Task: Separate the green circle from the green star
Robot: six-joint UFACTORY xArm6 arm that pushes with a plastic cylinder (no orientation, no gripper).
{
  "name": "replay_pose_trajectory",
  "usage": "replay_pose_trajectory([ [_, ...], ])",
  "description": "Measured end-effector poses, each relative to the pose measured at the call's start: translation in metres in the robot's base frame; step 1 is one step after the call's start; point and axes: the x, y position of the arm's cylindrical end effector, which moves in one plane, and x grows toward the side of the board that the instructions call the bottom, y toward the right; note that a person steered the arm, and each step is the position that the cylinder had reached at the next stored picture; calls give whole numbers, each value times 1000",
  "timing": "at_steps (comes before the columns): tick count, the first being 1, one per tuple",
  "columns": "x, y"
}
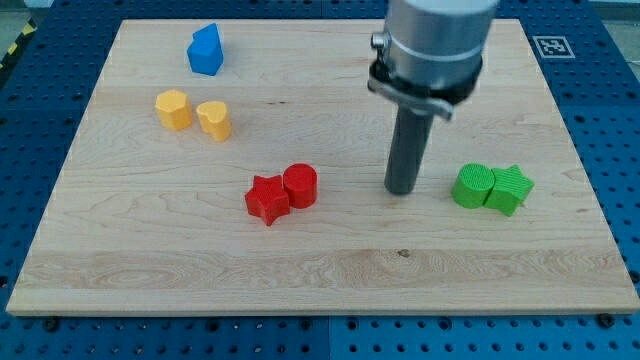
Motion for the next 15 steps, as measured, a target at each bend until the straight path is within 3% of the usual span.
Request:
replay_pose_trajectory([
  [1, 42, 12],
  [4, 43, 174],
  [5, 43, 183],
  [7, 27, 137],
  [9, 10, 129],
  [11, 9, 75],
  [13, -34, 37],
  [15, -42, -9],
])
